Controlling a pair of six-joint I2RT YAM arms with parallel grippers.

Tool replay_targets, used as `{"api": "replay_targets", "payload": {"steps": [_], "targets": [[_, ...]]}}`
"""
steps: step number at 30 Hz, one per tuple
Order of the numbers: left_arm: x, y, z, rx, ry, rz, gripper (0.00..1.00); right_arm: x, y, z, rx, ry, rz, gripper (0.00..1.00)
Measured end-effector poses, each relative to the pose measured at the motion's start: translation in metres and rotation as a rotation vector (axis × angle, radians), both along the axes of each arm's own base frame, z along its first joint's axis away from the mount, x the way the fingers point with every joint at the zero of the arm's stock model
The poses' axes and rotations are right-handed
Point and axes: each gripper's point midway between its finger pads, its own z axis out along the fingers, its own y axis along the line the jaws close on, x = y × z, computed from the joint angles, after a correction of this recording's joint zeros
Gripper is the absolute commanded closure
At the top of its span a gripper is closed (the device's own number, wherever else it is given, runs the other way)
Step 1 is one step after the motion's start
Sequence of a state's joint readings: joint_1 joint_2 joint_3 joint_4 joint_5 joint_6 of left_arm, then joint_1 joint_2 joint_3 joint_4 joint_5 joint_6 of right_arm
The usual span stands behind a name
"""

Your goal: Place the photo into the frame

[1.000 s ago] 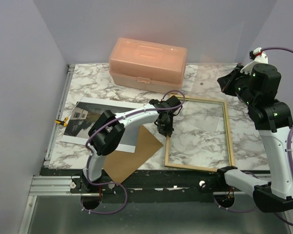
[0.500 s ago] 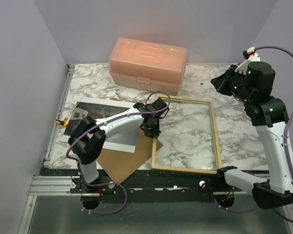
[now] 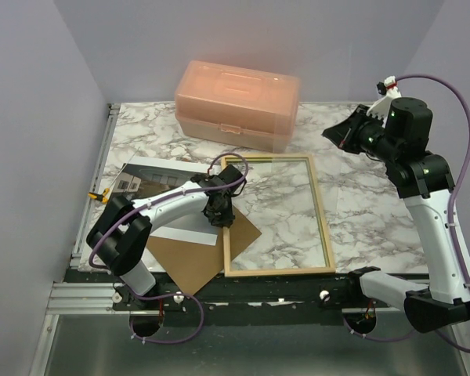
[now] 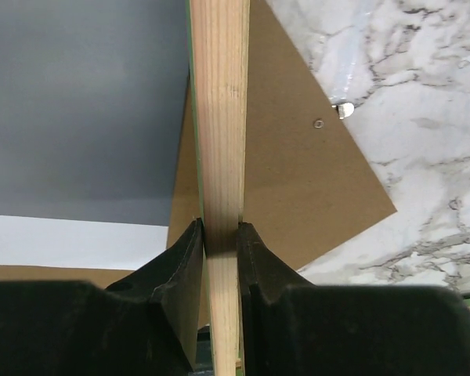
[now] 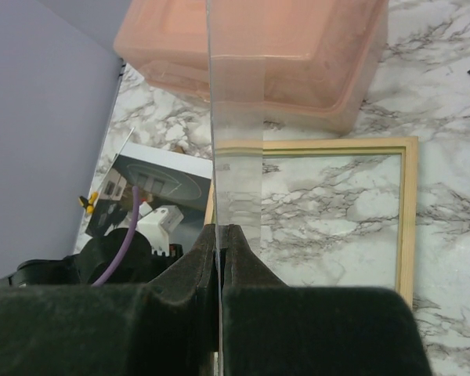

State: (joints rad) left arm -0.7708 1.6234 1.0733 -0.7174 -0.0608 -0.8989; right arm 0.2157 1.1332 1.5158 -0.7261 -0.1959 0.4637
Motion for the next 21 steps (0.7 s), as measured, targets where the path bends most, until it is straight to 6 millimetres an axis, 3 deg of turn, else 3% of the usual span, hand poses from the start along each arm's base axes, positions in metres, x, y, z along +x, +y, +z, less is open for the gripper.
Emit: {"api": "replay_targets", "payload": {"steps": [4,5,7,11,13,21], "targets": [[-0.004,0.012,-0.008,0.012,0.004,0.006,1.0,-0.003,0.01,-0.003,0.032,0.017,0.053,1.0],[-0.006,0.015,-0.01,0.018,0.008,0.007,0.95,-0.004,0.013,-0.003,0.038,0.021,0.067,1.0],[-0.007,0.02,-0.014,0.029,0.013,0.011,0.86,-0.005,0.018,-0.004,0.049,0.029,0.094,1.0],[-0.007,0.027,-0.018,0.041,0.015,0.0,0.53,-0.006,0.025,-0.007,0.064,0.048,0.133,1.0],[-0.005,0.028,-0.016,0.04,0.007,-0.011,0.42,-0.006,0.027,-0.008,0.071,0.055,0.145,1.0],[0.009,0.032,0.008,-0.02,-0.068,-0.015,0.29,-0.011,0.036,-0.014,0.101,0.08,0.197,1.0]]}}
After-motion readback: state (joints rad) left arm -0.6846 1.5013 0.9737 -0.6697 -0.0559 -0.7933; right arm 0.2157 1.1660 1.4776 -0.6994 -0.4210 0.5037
